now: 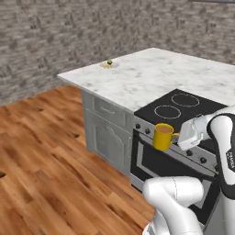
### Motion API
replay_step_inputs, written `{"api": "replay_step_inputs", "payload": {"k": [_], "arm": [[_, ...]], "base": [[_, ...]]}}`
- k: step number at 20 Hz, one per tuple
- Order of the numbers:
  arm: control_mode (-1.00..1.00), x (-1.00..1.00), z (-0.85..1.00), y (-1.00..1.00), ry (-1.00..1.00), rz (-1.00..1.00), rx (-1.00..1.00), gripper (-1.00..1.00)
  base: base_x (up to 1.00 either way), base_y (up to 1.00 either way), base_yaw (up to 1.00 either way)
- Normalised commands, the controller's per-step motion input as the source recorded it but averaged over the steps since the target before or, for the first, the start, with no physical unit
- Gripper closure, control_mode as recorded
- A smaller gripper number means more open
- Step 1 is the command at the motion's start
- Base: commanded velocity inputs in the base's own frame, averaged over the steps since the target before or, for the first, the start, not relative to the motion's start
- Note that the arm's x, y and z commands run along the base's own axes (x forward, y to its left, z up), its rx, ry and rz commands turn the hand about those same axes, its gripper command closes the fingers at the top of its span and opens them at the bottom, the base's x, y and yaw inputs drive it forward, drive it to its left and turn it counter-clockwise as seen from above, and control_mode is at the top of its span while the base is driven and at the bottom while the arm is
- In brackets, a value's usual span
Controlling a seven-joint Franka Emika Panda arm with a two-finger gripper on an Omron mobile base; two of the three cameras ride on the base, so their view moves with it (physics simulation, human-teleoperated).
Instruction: Pick up the brewed coffee from the coffee machine and place it next to the breakfast plate on the dining counter.
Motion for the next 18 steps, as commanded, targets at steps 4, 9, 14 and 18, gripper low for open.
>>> {"api": "replay_step_inputs", "payload": {"k": [4,9,14,18], "arm": [[1.00,0.00,0.00,0.00,0.00,0.00,0.00,1.00],[1.00,0.00,0.00,0.00,0.00,0.00,0.00,1.00],[1.00,0.00,0.00,0.00,0.00,0.00,0.00,1.00],[1.00,0.00,0.00,0.00,0.00,0.00,0.00,1.00]], "base": [[1.00,1.00,-0.27],[1.00,1.00,-0.41],[0.99,1.00,-0.39],[0.76,1.00,-0.31]]}}
